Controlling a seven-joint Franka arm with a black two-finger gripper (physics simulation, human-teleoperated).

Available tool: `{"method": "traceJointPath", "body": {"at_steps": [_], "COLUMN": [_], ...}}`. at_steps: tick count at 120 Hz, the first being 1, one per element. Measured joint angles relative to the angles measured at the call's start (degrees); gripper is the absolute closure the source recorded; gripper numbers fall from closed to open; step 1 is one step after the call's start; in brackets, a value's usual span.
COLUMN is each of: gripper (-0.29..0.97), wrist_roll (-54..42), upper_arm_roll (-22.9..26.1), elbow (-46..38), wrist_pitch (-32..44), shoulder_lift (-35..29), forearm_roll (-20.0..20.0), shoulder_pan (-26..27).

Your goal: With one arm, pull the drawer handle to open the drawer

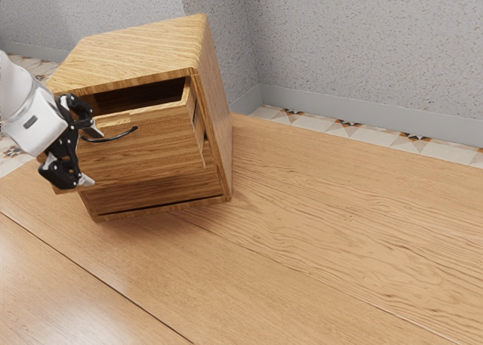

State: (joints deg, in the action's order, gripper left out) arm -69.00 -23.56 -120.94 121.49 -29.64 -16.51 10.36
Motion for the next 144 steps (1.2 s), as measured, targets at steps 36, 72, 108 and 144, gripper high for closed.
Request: {"method": "traceJointPath", "body": {"at_steps": [36, 72, 108, 144], "gripper": [-0.01, 0.00, 0.00, 0.00], "wrist_roll": [0.1, 0.2, 0.2, 0.2], "upper_arm_roll": [0.0, 0.5, 6.7, 3.1], "elbow": [-0.5, -1.5, 0.6, -2.3], "wrist_pitch": [0.6, 0.7, -0.1, -1.2], "shoulder_lift": [0.3, -2.7, -6.7, -7.5], "forearm_roll": [0.0, 0.2, 0.4, 0.3], "shoulder_pan": [0.9, 2.1, 1.6, 1.4]}}
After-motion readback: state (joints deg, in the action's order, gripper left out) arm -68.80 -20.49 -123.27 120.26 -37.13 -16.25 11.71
